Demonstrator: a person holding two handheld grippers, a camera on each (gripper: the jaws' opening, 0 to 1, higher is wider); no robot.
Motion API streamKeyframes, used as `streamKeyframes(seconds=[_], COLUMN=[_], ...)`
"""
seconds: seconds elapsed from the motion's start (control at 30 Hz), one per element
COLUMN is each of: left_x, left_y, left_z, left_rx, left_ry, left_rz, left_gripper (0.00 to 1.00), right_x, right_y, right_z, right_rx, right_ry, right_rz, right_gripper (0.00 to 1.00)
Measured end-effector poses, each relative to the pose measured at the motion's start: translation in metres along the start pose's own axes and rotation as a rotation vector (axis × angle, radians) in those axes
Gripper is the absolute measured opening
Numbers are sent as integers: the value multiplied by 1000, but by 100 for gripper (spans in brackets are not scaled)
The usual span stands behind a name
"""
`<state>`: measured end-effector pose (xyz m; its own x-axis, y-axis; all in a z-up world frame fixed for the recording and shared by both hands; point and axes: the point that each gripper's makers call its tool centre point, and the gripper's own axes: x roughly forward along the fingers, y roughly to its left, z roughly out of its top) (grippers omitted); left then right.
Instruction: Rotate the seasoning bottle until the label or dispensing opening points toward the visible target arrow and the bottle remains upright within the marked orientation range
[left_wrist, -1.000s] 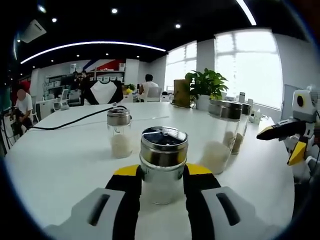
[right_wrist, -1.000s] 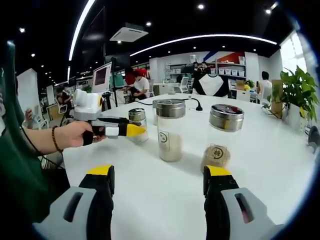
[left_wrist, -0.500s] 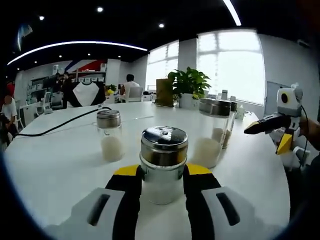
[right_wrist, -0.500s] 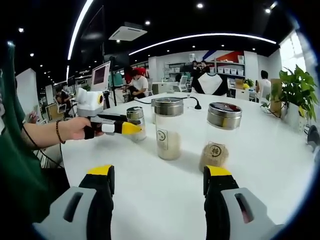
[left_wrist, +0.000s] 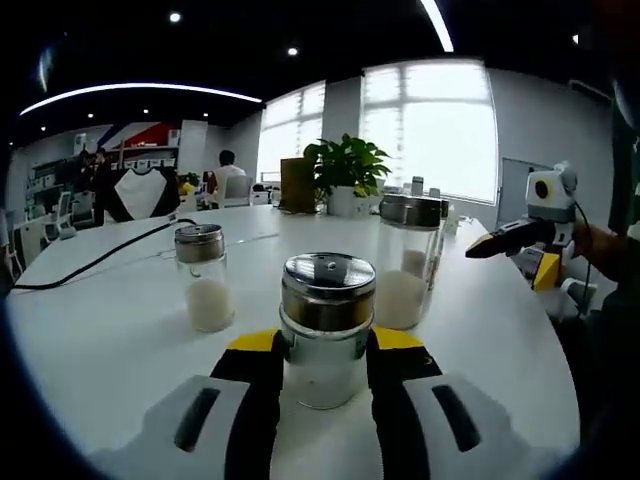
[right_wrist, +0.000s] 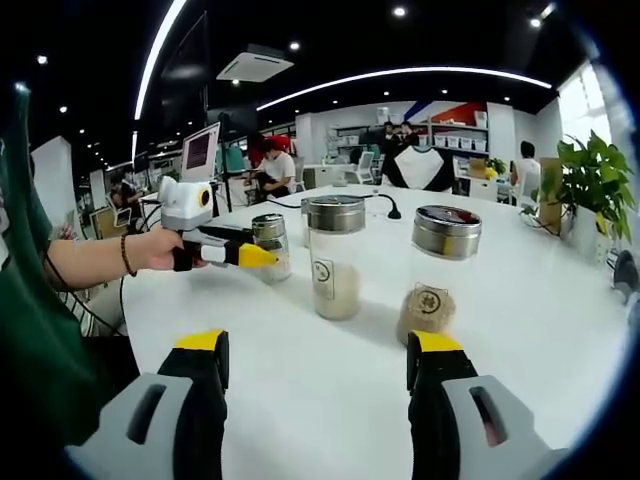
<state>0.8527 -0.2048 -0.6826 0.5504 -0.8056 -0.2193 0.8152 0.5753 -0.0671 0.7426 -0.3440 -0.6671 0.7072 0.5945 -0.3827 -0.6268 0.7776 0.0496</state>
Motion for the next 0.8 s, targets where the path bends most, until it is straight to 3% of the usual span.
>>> streamKeyframes(seconds=[0.6, 0.8], left_x=[1, 0], left_y=[0, 2], left_z=[0, 1], left_rx=[5, -89], left_ry=[12, -6], left_rz=[-13, 25], left_gripper=[35, 38], right_x=[2, 1], right_y=[-2, -2], right_z=[2, 0], right_rx=[0, 3], right_ry=[-1, 3], right_rz=[1, 0], right_gripper=[73, 73])
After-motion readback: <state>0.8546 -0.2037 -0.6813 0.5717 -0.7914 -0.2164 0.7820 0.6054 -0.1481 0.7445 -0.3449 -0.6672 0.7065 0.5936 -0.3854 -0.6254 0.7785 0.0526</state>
